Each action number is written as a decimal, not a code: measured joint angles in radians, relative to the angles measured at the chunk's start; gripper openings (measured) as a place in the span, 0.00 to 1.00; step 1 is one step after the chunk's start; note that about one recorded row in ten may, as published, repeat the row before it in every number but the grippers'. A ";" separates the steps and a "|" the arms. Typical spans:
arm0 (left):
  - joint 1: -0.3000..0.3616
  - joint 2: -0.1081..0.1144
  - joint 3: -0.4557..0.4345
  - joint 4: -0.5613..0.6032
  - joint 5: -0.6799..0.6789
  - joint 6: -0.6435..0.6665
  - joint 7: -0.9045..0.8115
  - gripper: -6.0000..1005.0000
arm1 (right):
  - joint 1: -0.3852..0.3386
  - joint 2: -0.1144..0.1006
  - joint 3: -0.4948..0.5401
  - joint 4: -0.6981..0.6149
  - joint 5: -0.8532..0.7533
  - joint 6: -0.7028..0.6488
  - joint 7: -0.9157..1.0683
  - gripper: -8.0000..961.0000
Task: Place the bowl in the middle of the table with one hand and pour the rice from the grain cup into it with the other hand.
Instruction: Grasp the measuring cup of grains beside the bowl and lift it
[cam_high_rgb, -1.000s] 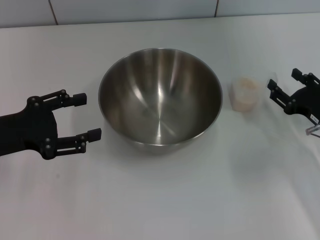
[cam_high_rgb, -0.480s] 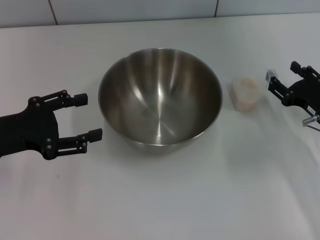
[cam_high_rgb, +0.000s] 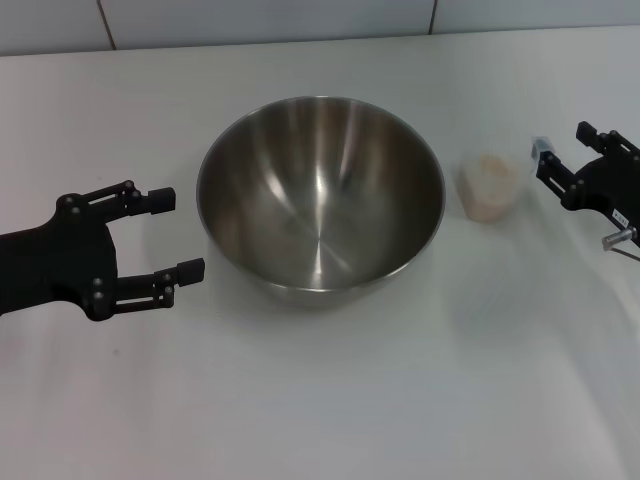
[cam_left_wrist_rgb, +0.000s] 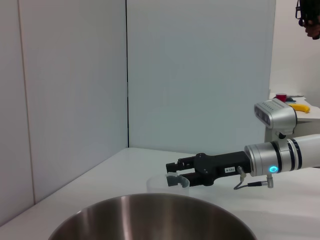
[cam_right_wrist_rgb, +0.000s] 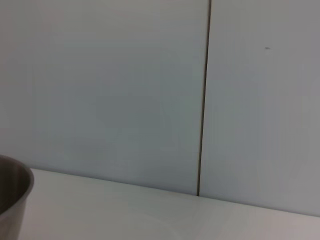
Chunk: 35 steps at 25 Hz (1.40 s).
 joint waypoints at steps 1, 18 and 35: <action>0.000 0.000 0.000 0.000 0.000 0.000 0.000 0.83 | 0.000 0.000 0.000 0.000 0.000 0.000 0.000 0.61; 0.001 0.000 -0.004 0.000 0.000 0.000 0.000 0.83 | -0.002 0.001 0.000 0.001 0.008 0.000 -0.007 0.11; 0.011 0.000 -0.007 -0.013 0.000 0.000 0.022 0.83 | 0.017 -0.003 -0.015 -0.067 0.118 -0.246 -0.108 0.03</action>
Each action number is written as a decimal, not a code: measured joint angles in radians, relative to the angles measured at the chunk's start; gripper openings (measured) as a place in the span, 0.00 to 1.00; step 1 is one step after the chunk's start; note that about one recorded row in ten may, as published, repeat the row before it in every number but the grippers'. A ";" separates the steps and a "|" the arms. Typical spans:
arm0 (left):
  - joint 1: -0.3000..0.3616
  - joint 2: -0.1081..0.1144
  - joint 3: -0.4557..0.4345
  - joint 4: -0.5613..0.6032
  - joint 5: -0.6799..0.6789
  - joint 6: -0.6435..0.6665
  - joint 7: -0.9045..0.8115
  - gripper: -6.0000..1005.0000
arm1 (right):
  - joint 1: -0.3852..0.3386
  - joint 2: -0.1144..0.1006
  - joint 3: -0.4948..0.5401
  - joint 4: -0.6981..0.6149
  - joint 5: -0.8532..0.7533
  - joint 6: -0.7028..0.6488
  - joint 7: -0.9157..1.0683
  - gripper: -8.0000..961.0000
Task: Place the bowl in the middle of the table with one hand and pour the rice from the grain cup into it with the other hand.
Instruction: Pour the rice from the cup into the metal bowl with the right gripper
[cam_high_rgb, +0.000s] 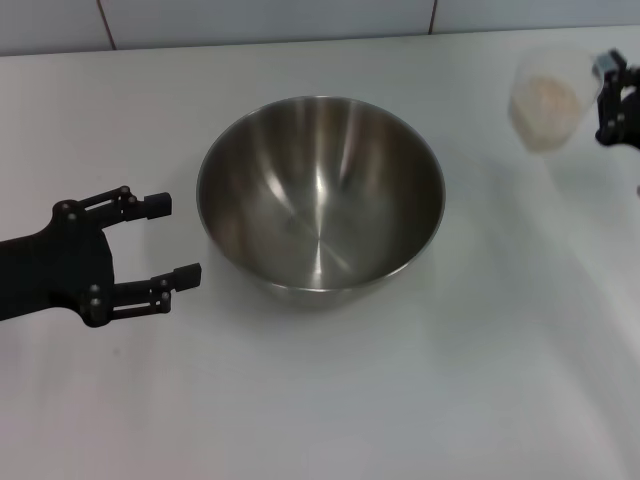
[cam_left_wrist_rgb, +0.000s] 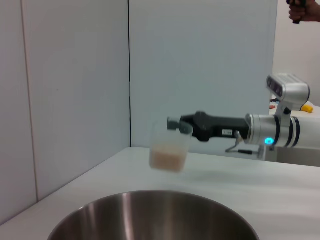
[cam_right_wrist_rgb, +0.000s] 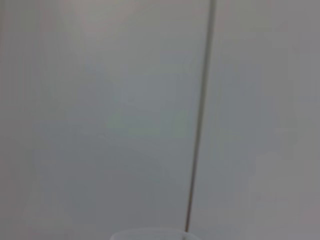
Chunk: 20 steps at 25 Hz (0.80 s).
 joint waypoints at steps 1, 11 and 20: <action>0.002 0.000 0.000 0.000 0.000 0.000 0.002 0.83 | 0.000 0.000 0.000 0.000 0.000 0.000 0.000 0.03; 0.012 -0.001 0.004 -0.012 -0.001 0.005 0.004 0.83 | 0.110 0.002 -0.043 -0.001 -0.002 -0.065 -0.383 0.03; 0.012 -0.002 -0.001 -0.025 -0.005 0.000 0.001 0.83 | 0.162 0.006 -0.132 0.040 -0.002 -0.077 -0.631 0.03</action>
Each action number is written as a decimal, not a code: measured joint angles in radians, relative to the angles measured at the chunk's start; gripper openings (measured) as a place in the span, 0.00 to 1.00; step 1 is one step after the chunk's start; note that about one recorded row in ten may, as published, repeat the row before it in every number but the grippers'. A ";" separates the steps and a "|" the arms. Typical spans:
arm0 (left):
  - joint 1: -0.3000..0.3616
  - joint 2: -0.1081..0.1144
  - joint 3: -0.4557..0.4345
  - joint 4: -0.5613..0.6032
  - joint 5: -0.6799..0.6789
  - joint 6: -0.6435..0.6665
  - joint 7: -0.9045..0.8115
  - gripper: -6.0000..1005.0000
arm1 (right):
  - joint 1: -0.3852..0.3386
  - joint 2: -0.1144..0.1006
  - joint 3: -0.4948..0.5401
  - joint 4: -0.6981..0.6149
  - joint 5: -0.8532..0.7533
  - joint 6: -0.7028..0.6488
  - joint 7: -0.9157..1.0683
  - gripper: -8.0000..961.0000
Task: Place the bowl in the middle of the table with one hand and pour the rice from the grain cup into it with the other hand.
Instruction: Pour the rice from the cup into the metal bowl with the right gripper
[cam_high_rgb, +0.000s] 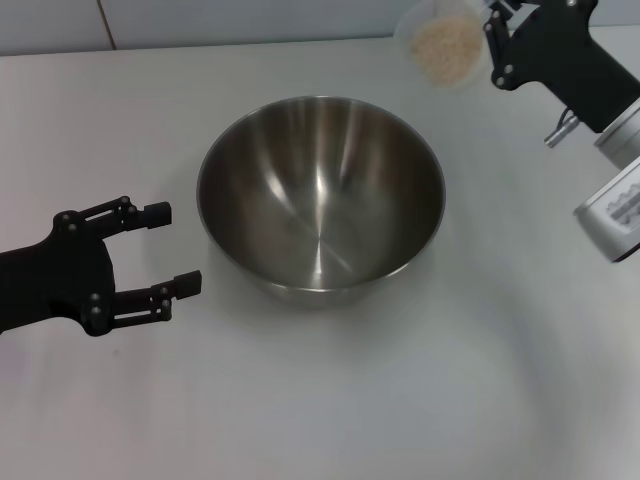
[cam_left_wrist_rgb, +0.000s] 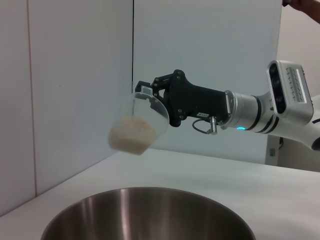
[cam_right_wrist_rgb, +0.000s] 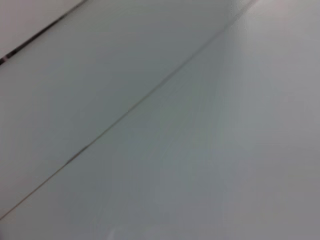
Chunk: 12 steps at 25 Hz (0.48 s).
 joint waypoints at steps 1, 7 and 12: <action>0.000 0.000 0.000 0.000 0.000 0.000 0.000 0.83 | 0.000 0.000 0.000 0.000 0.000 0.000 0.000 0.03; -0.001 -0.002 -0.002 0.000 -0.002 0.000 0.001 0.83 | -0.002 0.000 -0.003 0.065 -0.003 -0.005 -0.271 0.03; -0.006 -0.003 -0.003 0.001 -0.003 0.000 0.002 0.83 | -0.009 0.001 -0.045 0.091 -0.016 -0.023 -0.440 0.03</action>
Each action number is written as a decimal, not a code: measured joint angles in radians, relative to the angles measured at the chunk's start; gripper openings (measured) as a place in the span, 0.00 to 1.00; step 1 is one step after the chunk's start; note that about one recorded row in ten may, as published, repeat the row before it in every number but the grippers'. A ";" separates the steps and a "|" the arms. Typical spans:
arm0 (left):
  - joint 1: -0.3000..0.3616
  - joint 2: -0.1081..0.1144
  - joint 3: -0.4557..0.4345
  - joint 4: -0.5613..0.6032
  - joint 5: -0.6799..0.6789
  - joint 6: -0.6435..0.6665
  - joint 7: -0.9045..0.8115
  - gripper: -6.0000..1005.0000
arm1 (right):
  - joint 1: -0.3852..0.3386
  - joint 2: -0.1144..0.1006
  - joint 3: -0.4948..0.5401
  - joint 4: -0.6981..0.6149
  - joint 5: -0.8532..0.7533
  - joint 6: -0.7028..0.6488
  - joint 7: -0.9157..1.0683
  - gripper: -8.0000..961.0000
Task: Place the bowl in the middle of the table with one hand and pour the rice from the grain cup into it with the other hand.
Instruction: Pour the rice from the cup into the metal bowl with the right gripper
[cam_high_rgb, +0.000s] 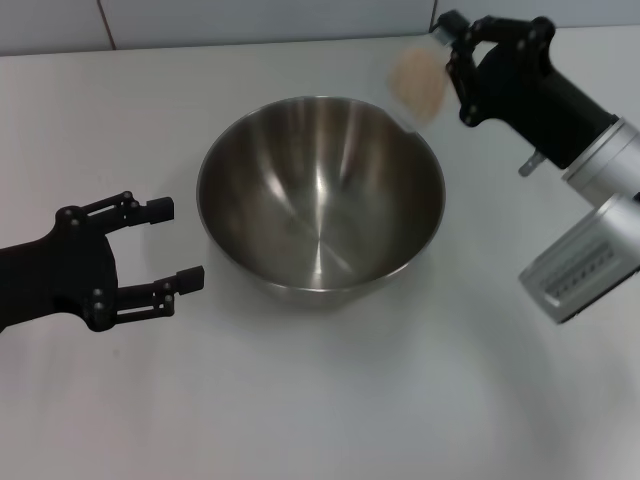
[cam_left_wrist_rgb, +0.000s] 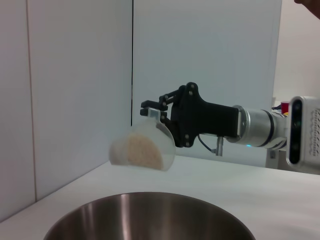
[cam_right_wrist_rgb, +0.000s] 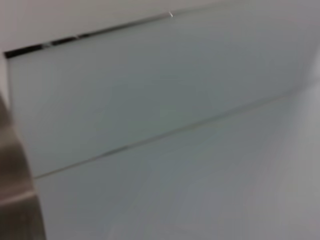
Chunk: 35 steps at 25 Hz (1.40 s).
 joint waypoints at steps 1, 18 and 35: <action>-0.001 0.000 0.000 0.000 -0.001 0.000 0.000 0.83 | -0.001 0.000 -0.013 0.003 0.000 -0.006 -0.030 0.03; -0.012 0.000 0.000 0.000 -0.026 0.000 0.015 0.83 | 0.007 -0.001 -0.114 0.000 -0.009 -0.012 -0.368 0.03; -0.020 -0.001 0.000 0.000 -0.027 0.000 0.030 0.83 | 0.007 0.002 -0.186 0.028 -0.013 0.002 -0.499 0.04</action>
